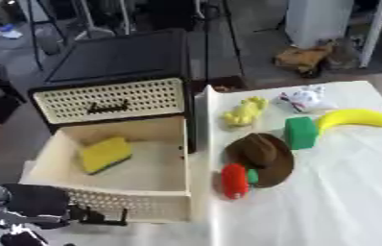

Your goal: Pick up objects from table and place into drawer.

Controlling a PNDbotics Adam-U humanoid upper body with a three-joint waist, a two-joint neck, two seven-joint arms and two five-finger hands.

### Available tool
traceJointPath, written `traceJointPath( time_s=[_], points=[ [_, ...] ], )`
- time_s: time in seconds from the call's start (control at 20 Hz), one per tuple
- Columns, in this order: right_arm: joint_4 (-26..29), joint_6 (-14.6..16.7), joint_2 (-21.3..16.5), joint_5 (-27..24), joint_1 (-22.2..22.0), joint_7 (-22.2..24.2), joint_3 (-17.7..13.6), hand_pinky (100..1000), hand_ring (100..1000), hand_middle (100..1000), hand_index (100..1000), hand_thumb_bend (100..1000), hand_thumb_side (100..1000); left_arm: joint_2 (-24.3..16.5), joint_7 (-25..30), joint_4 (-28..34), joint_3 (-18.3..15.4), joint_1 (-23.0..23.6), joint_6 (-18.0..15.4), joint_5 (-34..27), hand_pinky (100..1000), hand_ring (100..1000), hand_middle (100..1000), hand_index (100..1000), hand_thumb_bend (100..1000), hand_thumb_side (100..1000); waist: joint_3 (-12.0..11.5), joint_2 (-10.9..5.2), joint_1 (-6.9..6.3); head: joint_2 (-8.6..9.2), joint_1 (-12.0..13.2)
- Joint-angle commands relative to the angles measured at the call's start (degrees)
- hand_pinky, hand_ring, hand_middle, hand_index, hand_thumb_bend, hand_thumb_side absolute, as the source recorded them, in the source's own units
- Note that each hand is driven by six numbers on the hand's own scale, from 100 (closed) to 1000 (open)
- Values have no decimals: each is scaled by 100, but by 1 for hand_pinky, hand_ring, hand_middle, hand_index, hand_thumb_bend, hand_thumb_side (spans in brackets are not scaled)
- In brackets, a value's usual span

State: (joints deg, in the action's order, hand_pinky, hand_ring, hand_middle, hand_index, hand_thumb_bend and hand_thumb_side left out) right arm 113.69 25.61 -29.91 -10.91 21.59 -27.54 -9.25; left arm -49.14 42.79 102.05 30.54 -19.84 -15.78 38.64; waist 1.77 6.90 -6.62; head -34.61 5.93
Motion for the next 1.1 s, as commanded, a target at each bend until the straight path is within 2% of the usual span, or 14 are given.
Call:
traceJointPath(
  time_s=[0.05, 0.25, 0.4, 0.55, 0.65, 0.9, 1.1],
  points=[
    [90, -20, -83, 28, 42, 0, -45, 703, 798, 740, 809, 100, 1000, -156, -7, 182, 9, -42, -249, 129, 100, 100, 154, 1000, 100, 569, -14, -48, 14, -24, -1],
    [90, -37, -75, 26, 34, 8, -37, 704, 798, 739, 809, 100, 1000, -228, -64, 343, -26, -70, -540, 368, 100, 100, 152, 1000, 100, 532, -31, -61, 6, -26, -4],
    [90, -45, -75, 28, 28, 9, -37, 704, 798, 739, 809, 100, 1000, -284, 5, 345, 0, -101, -742, 529, 100, 100, 151, 989, 100, 537, -31, -76, -2, -24, -3],
    [90, -58, -76, 31, 20, 9, -35, 704, 799, 739, 808, 100, 1000, -335, 188, 160, 40, -98, -657, 339, 100, 100, 147, 971, 100, 584, -25, -88, -18, -22, 5],
    [90, -68, -74, 34, 17, 15, -31, 704, 799, 739, 807, 100, 1000, -344, 414, -9, 93, -95, -374, -19, 100, 100, 146, 984, 100, 618, -17, -93, -31, -28, 15],
    [90, -90, -70, 41, 18, 22, -31, 704, 799, 738, 807, 100, 1000, -345, 889, -188, 215, -107, 749, -1035, 100, 100, 144, 1000, 100, 674, 17, -91, -63, -22, 23],
    [90, -101, -69, 42, 21, 16, -36, 703, 799, 738, 806, 100, 1000, -347, 916, -157, 311, -86, 1212, -1300, 100, 100, 142, 1000, 100, 696, 38, -81, -73, -9, 32]
  ],
)
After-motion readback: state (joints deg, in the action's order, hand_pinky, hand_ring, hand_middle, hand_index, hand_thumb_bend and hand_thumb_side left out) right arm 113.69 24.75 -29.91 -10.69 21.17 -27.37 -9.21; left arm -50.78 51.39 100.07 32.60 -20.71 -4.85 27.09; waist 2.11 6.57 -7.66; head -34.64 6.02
